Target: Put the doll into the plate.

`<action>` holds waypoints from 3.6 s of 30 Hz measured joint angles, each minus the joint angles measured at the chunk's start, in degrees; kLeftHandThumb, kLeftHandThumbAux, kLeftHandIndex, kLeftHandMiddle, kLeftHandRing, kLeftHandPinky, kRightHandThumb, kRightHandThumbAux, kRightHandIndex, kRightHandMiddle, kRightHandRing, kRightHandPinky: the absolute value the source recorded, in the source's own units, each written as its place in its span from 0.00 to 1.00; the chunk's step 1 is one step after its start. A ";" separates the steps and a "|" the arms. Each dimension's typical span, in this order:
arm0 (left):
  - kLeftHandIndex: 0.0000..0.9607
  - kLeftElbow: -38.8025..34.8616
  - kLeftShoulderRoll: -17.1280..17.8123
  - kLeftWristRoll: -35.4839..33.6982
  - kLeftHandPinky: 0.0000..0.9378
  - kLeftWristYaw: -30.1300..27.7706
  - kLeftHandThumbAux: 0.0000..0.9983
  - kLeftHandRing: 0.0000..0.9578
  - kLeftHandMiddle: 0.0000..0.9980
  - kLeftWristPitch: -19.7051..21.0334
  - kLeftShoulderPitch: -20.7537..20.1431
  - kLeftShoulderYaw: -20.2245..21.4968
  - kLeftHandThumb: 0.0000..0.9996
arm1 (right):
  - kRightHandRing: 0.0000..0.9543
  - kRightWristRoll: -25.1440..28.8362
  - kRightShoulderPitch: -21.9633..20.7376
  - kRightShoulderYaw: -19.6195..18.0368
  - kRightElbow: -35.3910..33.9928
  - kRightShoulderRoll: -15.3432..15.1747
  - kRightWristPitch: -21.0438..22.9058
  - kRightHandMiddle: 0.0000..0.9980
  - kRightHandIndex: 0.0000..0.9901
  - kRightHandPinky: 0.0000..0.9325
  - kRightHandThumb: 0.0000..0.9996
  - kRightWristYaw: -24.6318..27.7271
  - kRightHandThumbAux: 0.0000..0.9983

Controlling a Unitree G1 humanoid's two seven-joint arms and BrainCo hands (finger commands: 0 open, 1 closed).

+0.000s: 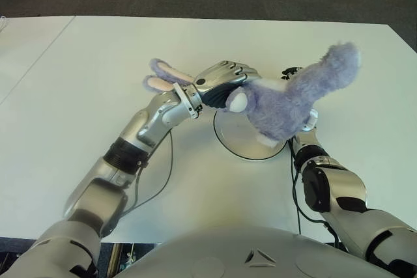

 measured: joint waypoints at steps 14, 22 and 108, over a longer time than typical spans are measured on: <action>0.41 -0.45 -0.86 3.46 0.87 -1.06 0.67 0.82 0.55 -0.91 -7.56 -0.58 0.85 | 0.45 -1.01 -0.16 1.22 0.00 0.01 0.43 0.43 0.43 0.48 0.69 -1.04 0.73; 0.41 -2.22 -1.07 5.57 0.87 -2.15 0.67 0.82 0.55 -0.46 -7.05 -2.53 0.85 | 0.50 -1.35 -0.18 1.77 0.00 0.01 0.66 0.47 0.43 0.52 0.69 -2.17 0.73; 0.00 44.25 -3.72 3.64 0.00 25.92 0.16 0.00 0.00 -8.92 -6.61 -9.65 0.24 | 0.49 -1.00 0.06 0.89 -0.40 1.10 0.52 0.46 0.42 0.46 0.68 -1.03 0.73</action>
